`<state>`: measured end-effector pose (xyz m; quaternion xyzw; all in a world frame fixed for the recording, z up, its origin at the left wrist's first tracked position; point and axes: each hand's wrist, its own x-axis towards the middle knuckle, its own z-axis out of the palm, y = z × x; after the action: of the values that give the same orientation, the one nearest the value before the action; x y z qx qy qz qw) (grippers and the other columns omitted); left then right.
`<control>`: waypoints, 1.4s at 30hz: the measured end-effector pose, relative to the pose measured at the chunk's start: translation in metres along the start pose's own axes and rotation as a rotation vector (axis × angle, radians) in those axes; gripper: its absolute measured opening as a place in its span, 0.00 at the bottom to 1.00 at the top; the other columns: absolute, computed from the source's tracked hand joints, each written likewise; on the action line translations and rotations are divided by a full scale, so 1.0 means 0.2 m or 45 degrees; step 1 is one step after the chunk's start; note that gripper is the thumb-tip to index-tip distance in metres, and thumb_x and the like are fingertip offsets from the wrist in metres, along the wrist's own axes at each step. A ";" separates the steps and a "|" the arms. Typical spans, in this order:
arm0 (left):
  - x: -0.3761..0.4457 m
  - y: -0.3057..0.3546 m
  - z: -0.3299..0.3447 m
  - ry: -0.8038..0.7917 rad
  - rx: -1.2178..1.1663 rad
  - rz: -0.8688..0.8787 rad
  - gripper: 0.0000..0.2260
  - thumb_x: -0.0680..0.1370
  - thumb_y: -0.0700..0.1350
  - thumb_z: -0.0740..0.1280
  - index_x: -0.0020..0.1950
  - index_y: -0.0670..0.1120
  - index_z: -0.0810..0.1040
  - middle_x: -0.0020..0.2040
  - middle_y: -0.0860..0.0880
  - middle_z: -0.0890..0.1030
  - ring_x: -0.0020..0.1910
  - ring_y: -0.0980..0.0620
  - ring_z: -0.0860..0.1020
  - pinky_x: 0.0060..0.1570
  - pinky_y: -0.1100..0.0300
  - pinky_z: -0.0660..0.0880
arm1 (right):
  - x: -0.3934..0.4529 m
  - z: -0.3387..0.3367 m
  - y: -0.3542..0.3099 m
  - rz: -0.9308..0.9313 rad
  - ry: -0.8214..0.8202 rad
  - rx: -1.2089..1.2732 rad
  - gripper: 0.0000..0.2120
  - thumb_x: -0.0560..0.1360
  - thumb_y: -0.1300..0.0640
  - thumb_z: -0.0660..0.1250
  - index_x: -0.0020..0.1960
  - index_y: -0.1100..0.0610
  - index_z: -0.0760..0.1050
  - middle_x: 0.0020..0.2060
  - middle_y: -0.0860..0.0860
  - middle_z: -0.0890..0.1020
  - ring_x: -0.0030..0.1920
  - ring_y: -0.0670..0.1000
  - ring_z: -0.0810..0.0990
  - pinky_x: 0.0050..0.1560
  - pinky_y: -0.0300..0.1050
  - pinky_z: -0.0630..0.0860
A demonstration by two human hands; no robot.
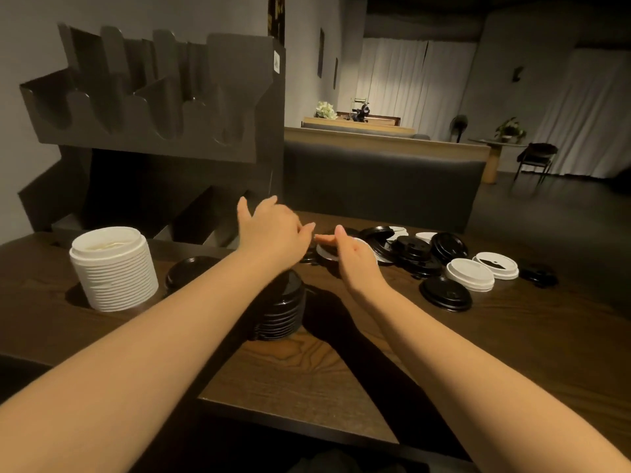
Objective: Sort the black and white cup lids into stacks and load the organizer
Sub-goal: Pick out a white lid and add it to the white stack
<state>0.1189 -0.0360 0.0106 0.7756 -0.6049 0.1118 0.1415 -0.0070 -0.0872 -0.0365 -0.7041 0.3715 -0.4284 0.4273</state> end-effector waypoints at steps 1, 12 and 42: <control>0.01 0.07 0.01 0.053 -0.156 0.004 0.18 0.81 0.57 0.56 0.59 0.50 0.81 0.66 0.51 0.76 0.73 0.49 0.64 0.73 0.43 0.53 | 0.02 -0.04 0.02 0.034 0.019 -0.094 0.23 0.83 0.48 0.49 0.58 0.55 0.80 0.50 0.48 0.79 0.53 0.44 0.75 0.56 0.41 0.67; 0.17 0.63 0.45 -0.206 -1.111 -0.585 0.33 0.78 0.47 0.66 0.78 0.52 0.51 0.79 0.45 0.43 0.77 0.41 0.48 0.71 0.47 0.59 | 0.05 -0.70 0.50 0.243 0.621 -0.866 0.25 0.81 0.47 0.50 0.51 0.63 0.80 0.52 0.58 0.81 0.58 0.58 0.75 0.60 0.58 0.71; 0.10 0.73 0.61 -0.412 -2.319 -0.618 0.20 0.80 0.44 0.63 0.72 0.43 0.68 0.64 0.42 0.77 0.59 0.45 0.78 0.49 0.52 0.80 | -0.05 -0.95 0.54 0.299 0.429 -0.897 0.47 0.62 0.40 0.77 0.72 0.55 0.58 0.67 0.53 0.62 0.66 0.54 0.62 0.63 0.50 0.68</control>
<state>-0.0175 -0.1309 -0.0837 0.4779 -0.2945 -0.5429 0.6246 -0.2025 -0.1717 -0.0883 -0.6802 0.6383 -0.3326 0.1390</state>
